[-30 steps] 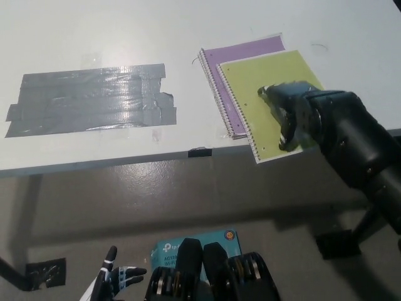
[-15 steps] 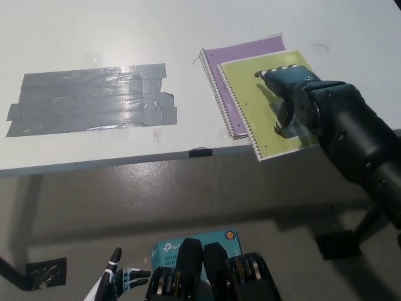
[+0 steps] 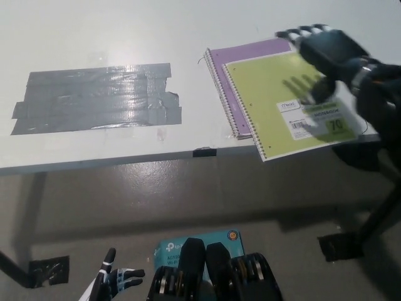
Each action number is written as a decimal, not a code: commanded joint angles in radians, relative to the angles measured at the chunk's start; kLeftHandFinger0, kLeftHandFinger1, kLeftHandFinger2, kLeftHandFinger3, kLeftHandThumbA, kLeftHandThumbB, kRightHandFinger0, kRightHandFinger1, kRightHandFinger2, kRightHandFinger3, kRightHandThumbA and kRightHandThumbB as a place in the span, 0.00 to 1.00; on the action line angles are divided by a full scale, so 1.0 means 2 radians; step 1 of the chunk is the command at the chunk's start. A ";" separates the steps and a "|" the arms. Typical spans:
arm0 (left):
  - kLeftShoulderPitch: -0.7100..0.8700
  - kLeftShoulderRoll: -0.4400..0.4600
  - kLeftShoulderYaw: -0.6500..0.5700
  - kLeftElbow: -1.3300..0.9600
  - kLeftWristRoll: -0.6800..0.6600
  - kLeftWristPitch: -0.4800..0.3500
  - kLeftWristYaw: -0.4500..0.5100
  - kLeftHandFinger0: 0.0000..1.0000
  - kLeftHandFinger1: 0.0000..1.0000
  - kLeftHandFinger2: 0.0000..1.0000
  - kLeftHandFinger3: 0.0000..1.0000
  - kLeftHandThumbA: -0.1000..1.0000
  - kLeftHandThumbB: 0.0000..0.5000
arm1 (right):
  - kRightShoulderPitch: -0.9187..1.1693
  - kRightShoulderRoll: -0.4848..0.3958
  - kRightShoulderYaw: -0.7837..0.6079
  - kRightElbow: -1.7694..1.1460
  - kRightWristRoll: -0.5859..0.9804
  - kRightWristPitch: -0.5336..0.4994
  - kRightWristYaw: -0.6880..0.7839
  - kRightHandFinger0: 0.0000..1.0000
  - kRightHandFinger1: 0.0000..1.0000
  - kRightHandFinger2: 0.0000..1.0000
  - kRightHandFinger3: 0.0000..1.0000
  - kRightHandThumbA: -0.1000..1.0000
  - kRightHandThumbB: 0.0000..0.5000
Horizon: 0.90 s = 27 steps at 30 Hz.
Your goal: The robot uses its right hand to align two notebooks stacked together until they are fully overlapped
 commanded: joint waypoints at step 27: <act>-0.009 0.013 0.000 0.006 -0.002 -0.019 -0.013 0.47 0.77 0.79 0.55 1.00 1.00 | 0.062 -0.002 0.001 -0.028 -0.027 -0.015 -0.003 1.00 1.00 1.00 1.00 1.00 0.99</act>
